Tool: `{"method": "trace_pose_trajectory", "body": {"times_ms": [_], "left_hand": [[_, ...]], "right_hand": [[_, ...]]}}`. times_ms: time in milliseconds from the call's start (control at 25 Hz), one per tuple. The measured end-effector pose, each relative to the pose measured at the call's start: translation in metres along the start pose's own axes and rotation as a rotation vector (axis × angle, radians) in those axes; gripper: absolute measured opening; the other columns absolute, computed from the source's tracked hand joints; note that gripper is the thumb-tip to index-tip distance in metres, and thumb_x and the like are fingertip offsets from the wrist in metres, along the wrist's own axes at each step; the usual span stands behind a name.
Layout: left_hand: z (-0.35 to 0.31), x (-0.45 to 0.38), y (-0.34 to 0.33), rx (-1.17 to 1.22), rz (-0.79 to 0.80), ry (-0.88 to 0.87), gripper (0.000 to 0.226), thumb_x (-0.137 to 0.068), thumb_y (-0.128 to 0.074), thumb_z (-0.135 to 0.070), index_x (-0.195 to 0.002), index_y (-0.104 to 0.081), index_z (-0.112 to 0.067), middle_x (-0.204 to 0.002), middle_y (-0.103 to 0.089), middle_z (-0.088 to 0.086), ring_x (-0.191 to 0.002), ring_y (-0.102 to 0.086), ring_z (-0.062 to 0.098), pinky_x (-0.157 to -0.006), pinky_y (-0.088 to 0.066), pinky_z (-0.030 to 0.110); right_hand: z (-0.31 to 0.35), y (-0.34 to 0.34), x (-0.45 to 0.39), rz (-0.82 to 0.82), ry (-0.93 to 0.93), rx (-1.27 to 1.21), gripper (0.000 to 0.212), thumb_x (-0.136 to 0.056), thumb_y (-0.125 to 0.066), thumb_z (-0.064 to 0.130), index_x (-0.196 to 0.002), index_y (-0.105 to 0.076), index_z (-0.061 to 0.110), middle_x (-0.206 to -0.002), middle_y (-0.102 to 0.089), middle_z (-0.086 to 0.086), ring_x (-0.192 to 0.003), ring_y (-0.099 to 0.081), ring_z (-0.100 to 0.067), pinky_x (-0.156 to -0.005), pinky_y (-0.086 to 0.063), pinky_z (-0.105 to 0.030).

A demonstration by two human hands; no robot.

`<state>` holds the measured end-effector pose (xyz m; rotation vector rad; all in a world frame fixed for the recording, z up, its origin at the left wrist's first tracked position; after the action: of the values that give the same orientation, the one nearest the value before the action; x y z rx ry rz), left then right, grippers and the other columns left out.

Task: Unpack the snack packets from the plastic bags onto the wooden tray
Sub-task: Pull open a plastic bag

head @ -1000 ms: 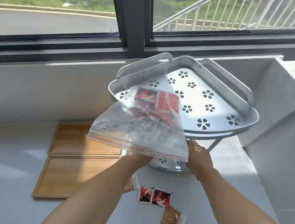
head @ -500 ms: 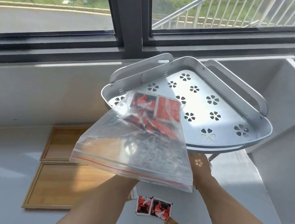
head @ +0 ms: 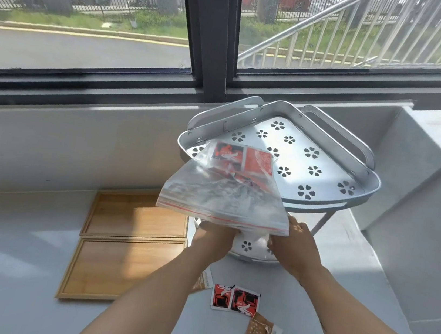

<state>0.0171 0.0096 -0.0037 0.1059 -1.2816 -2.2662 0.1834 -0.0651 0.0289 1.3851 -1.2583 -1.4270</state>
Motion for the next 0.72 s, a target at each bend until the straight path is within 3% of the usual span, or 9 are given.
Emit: {"method": "trace_pose_trajectory", "body": {"times_ms": [40,80,160,200,280,400,560,640,720], "left_hand": [[-0.004,0.006,-0.001,0.245,-0.009,0.031,0.024,-0.100,-0.045,-0.020,-0.110,-0.067,-0.017,-0.116,-0.065,0.002,-0.102,-0.063,0.021,-0.070,-0.057,0.024],[0.000,0.010,0.005,0.412,0.033,0.116,0.024,-0.098,-0.046,-0.011,-0.117,-0.062,-0.011,-0.120,-0.061,0.009,-0.106,-0.060,0.025,-0.075,-0.056,0.030],[0.012,0.020,0.022,0.770,-0.071,0.277,0.023,-0.093,-0.049,-0.003,-0.112,-0.058,-0.011,-0.115,-0.058,0.008,-0.096,-0.060,0.027,-0.065,-0.049,0.032],[0.017,0.025,0.028,0.873,-0.170,0.332,0.019,-0.093,-0.050,-0.003,-0.108,-0.058,-0.012,-0.113,-0.058,0.006,-0.092,-0.060,0.027,-0.061,-0.047,0.032],[0.022,0.042,0.032,1.061,-0.221,0.418,0.012,-0.094,-0.049,-0.006,-0.100,-0.056,-0.013,-0.109,-0.058,0.005,-0.087,-0.059,0.029,-0.062,-0.051,0.036],[0.027,0.070,0.037,1.241,-0.283,0.488,0.011,-0.095,-0.047,-0.009,-0.095,-0.055,-0.017,-0.101,-0.060,0.002,-0.085,-0.058,0.024,-0.071,-0.054,0.043],[0.036,0.119,0.029,1.391,-0.350,0.530,0.009,-0.096,-0.052,-0.013,-0.093,-0.057,-0.020,-0.092,-0.059,-0.005,-0.084,-0.056,0.017,-0.074,-0.048,0.030],[0.039,0.152,0.024,1.455,-0.407,0.541,0.016,-0.095,-0.054,-0.009,-0.088,-0.054,-0.023,-0.087,-0.056,-0.008,-0.081,-0.052,0.014,-0.071,-0.040,0.016],[0.039,0.189,0.018,1.519,-0.436,0.575,0.014,-0.095,-0.055,-0.008,-0.088,-0.056,-0.019,-0.087,-0.058,-0.005,-0.081,-0.052,0.016,-0.069,-0.037,0.011]], "right_hand": [[0.002,0.000,0.004,0.092,0.044,-0.066,0.034,-0.061,-0.083,0.019,-0.089,-0.067,0.007,-0.084,-0.071,-0.009,-0.089,-0.071,-0.029,-0.062,-0.058,-0.039],[0.002,0.000,0.009,0.138,0.028,-0.127,0.040,-0.067,-0.081,0.023,-0.102,-0.068,0.009,-0.096,-0.072,-0.009,-0.096,-0.069,-0.032,-0.066,-0.055,-0.041],[0.002,0.008,0.018,0.116,-0.002,-0.100,0.047,-0.076,-0.077,0.030,-0.119,-0.064,0.017,-0.113,-0.070,-0.003,-0.101,-0.065,-0.031,-0.072,-0.052,-0.040],[0.005,0.014,0.020,0.081,-0.031,-0.131,0.038,-0.077,-0.077,0.028,-0.113,-0.068,0.019,-0.111,-0.071,-0.001,-0.099,-0.065,-0.030,-0.072,-0.052,-0.039],[0.013,0.026,0.027,-0.002,-0.097,-0.157,0.011,-0.081,-0.075,0.024,-0.092,-0.075,0.023,-0.099,-0.074,0.003,-0.094,-0.065,-0.027,-0.070,-0.051,-0.037],[0.027,0.047,0.040,0.067,-0.201,-0.300,0.015,-0.092,-0.059,0.032,-0.092,-0.074,0.030,-0.100,-0.074,0.010,-0.103,-0.061,-0.020,-0.080,-0.046,-0.035],[0.061,0.075,0.067,0.041,-0.244,-0.611,0.008,-0.088,-0.067,0.031,-0.088,-0.075,0.031,-0.086,-0.074,0.016,-0.086,-0.063,-0.011,-0.065,-0.041,-0.024],[0.087,0.087,0.082,0.066,-0.240,-0.756,0.006,-0.087,-0.069,0.030,-0.087,-0.075,0.031,-0.078,-0.068,0.021,-0.083,-0.063,-0.009,-0.069,-0.046,-0.025],[0.116,0.096,0.094,0.073,-0.245,-0.873,0.004,-0.084,-0.072,0.027,-0.086,-0.075,0.030,-0.079,-0.070,0.020,-0.081,-0.066,-0.006,-0.073,-0.053,-0.028]]}}
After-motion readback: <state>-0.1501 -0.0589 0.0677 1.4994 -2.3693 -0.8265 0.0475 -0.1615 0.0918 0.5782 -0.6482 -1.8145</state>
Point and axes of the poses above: each hand's wrist, its own x-axis away from the middle knuckle, its own y-axis out of the back of the hand, z = x × y, the point moved 2 cm from there along -x, towards the middle knuckle
